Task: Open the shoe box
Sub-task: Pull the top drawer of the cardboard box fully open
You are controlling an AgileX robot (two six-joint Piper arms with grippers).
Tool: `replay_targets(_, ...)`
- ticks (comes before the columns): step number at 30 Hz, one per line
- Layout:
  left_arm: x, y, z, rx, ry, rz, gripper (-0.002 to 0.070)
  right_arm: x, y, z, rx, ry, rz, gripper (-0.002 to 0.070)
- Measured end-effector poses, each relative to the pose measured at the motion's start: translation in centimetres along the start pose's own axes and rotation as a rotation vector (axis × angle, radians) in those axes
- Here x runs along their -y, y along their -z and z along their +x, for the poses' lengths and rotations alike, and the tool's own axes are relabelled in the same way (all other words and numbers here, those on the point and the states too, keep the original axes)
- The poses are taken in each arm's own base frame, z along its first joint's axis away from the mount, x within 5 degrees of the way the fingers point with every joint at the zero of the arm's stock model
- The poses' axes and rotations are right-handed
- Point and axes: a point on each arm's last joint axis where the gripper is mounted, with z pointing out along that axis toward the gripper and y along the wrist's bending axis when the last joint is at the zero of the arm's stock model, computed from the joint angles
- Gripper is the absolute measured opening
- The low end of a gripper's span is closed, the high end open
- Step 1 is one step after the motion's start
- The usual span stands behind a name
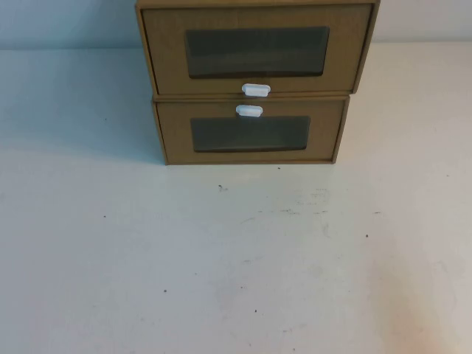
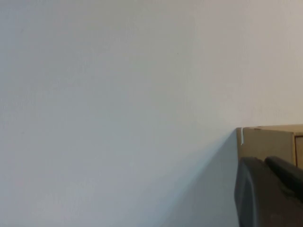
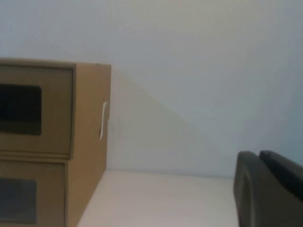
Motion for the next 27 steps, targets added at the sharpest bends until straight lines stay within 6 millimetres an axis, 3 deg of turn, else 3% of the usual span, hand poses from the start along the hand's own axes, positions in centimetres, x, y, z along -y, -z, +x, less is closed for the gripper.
replay_targets(8,-0.2,0.1,-1.2,0.130,0.080,-0.018,-0.0006,0.2,0.1,-1.4,0.157,-0.017,0.021,-0.0013)
replay_targets(14,-0.6,0.9,-3.8,0.433,0.206,-0.022,-0.0005,0.8,1.0,-4.1,0.469,-0.089,0.066,-0.0013)
replay_targets(20,-0.8,0.8,-7.4,0.549,0.216,-0.015,-0.0005,1.5,1.7,-8.3,0.614,-0.195,0.101,-0.0014)
replay_targets(24,-0.8,0.4,-10.4,0.532,0.184,-0.017,-0.0006,1.9,2.4,-11.9,0.693,-0.278,0.106,-0.0014)
replay_targets(27,-0.7,-0.1,-10.9,0.402,0.136,-0.019,-0.0006,1.8,1.7,-13.3,0.647,-0.290,0.092,-0.0014)
